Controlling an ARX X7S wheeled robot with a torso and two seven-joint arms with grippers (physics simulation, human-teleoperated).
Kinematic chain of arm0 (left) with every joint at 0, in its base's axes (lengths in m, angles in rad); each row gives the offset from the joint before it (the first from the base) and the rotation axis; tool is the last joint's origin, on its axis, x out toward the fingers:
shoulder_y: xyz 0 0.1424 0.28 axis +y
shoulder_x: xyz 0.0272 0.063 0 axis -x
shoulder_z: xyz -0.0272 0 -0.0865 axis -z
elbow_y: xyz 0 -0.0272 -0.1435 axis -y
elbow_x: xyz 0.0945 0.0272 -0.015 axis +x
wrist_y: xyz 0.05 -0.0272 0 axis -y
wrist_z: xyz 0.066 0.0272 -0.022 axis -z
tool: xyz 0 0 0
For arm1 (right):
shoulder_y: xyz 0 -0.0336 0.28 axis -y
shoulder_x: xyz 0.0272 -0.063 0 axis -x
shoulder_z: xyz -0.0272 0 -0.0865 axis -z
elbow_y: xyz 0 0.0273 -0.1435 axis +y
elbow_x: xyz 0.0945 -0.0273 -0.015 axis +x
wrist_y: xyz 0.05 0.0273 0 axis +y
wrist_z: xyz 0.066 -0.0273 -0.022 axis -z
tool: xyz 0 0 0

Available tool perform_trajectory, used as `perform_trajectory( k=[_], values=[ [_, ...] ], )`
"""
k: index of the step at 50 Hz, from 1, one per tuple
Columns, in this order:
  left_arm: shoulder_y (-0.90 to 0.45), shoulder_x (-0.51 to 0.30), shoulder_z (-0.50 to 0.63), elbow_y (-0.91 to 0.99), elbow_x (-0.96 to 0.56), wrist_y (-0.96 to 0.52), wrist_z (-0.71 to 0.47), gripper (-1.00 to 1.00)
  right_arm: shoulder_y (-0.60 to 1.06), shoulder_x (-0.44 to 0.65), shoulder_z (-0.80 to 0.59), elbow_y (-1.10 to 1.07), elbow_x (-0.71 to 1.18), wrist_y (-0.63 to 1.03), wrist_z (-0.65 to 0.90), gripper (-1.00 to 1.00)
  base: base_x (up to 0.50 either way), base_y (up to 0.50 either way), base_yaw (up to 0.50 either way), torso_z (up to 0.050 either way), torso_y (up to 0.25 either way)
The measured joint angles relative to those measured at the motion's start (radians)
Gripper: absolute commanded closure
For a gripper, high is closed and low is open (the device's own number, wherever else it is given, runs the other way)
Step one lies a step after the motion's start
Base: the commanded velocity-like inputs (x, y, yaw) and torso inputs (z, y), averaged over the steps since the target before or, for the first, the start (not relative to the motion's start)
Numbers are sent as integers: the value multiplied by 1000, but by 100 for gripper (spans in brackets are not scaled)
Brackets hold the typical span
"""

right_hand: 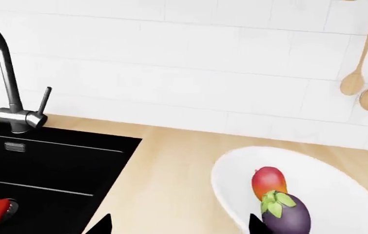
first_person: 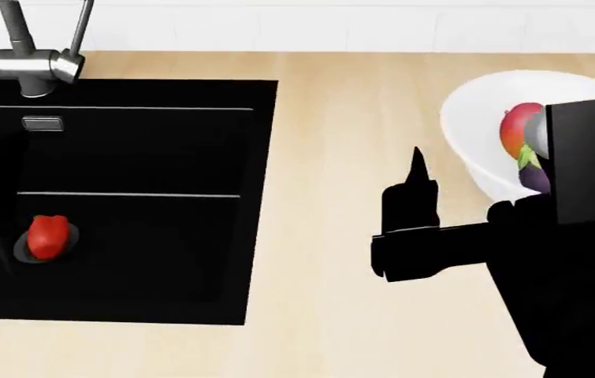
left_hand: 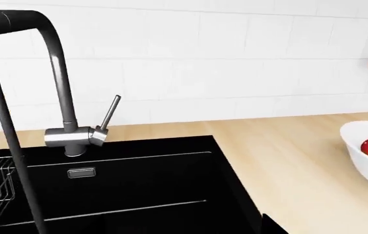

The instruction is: Pick the eggplants and mangos from the sink and place them in one bowl. Place the bell pepper in the other bowl. Then turn off the sink faucet.

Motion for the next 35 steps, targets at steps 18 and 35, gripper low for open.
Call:
perform_trajectory(
  k=[18,35],
  values=[
    [7,-3,-2,-1,4,5,3,-100,-22,1,-9,-7,-25,-5,2,-100,78,342,0,0,0],
    [18,4,1,-3,12,13,9,-100,-21,6,-12,-4,-21,0,20,-100,153,70,0,0,0]
  ],
)
